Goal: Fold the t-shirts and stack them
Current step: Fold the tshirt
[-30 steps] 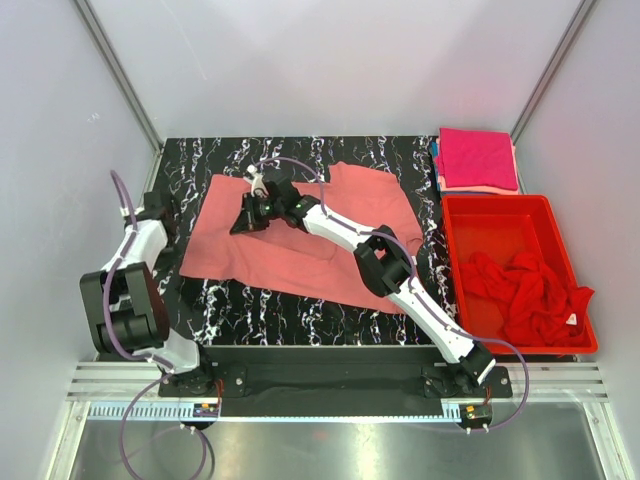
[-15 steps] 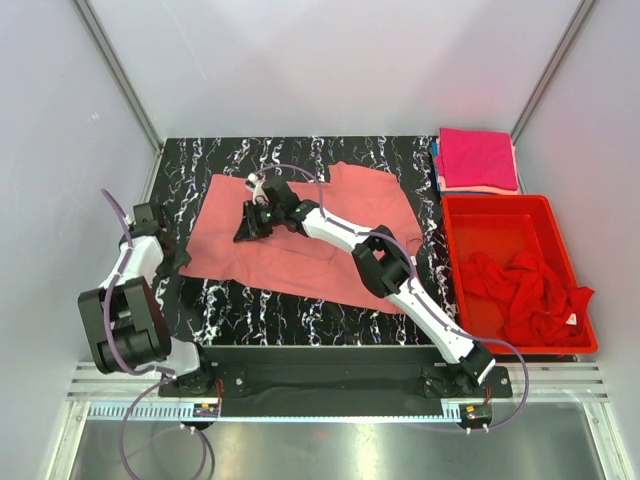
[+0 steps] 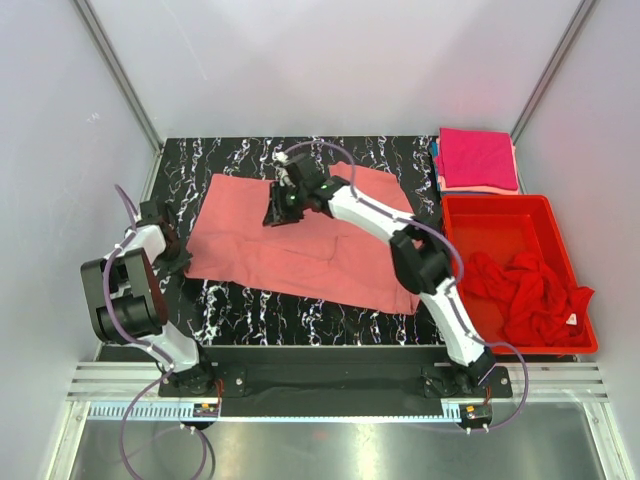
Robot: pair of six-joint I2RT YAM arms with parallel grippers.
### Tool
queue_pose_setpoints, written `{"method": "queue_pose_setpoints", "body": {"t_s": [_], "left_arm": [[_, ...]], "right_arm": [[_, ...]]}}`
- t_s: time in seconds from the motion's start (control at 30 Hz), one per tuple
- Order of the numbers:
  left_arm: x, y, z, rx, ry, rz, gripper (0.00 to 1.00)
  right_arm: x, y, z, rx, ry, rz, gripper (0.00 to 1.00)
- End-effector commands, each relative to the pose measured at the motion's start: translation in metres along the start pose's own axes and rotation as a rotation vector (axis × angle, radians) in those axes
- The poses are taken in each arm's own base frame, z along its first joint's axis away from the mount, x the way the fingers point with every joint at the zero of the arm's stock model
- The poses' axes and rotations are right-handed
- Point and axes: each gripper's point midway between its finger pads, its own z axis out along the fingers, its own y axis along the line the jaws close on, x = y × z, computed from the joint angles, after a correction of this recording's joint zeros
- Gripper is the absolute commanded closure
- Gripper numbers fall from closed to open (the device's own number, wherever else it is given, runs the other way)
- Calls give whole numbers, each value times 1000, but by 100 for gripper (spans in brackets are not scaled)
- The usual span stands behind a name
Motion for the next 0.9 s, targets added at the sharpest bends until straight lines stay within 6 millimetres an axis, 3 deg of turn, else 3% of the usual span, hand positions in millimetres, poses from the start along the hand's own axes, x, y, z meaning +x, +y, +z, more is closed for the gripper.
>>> {"method": "queue_pose_setpoints", "body": {"t_s": [0.0,0.07,0.1,0.23,0.4,0.5,0.53,0.63,0.73,0.8,0.87], "left_arm": [[-24,1,-10,-23,-70,11,99],[-24,12,-21,-82,-86,-13,100],[-26,25,-26,-152,-108,-30,100],[-18,41,-43,-230,-128,-100,100],[12,45,-33,-254,-15,-145,100],[30,59,-25,-345,63,-166,95],[29,65,-28,-379,56,-197,78],[20,74,-44,-412,-7,-249,54],[-5,59,-61,-291,-117,-279,46],[-19,28,-66,-98,-149,-218,41],[-18,12,-63,-6,-142,-190,40]], "right_arm": [[15,-21,-67,222,-21,-1,63],[31,-43,-85,308,-25,41,64],[48,-63,-101,387,-22,57,65],[84,-122,-132,589,-41,122,66],[105,-178,-149,727,-50,222,69],[109,-188,-150,749,-40,239,69],[107,-186,-149,738,-42,233,69],[103,-174,-152,692,-43,221,69],[91,-158,-162,662,-48,189,68],[81,-150,-167,645,-66,178,68],[77,-147,-168,642,-67,165,68]]}}
